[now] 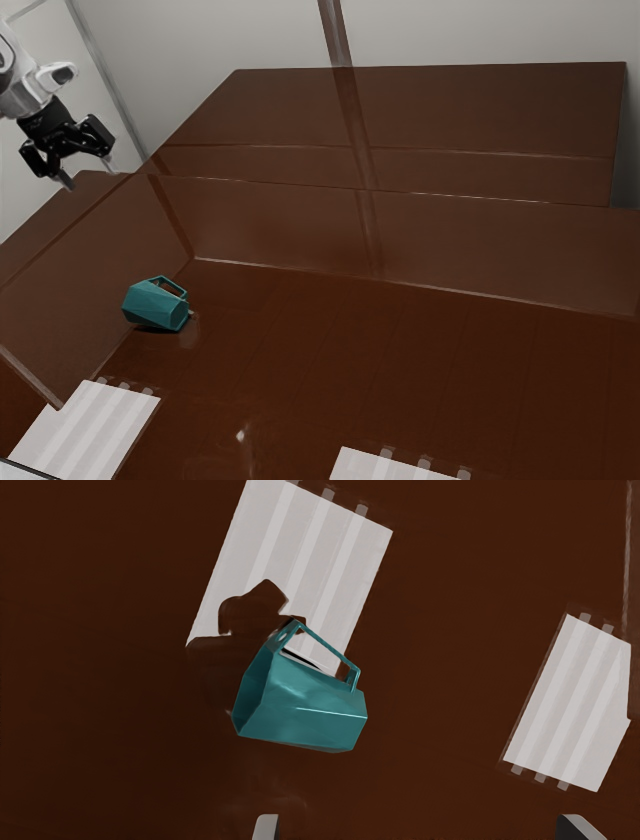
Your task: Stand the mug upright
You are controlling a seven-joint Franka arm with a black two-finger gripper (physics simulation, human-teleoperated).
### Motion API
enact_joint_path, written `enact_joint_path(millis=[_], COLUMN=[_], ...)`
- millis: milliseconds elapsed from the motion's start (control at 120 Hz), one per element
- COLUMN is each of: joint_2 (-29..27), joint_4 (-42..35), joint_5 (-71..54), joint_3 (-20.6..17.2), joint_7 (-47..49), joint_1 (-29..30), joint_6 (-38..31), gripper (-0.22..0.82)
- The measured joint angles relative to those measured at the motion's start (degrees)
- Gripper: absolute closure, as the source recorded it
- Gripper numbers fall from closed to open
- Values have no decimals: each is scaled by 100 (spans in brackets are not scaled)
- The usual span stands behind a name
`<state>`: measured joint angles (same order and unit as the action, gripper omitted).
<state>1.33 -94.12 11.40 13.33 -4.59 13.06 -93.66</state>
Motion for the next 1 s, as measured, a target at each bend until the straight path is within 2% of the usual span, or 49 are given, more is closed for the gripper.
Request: enact_joint_path(millis=[100,300,483,592,1000], joint_2=[368,1305,1873,2229,2898], joint_4=[109,397,415,389,335], joint_5=[260,799,1075,1270,2167], joint_3=[151,245,662,751,759], joint_7=[-47,-253,-563,-816,-1614], joint_1=[287,217,234,247,369], joint_6=[294,773,969,1022,1104], gripper=[0,0,0,0,0])
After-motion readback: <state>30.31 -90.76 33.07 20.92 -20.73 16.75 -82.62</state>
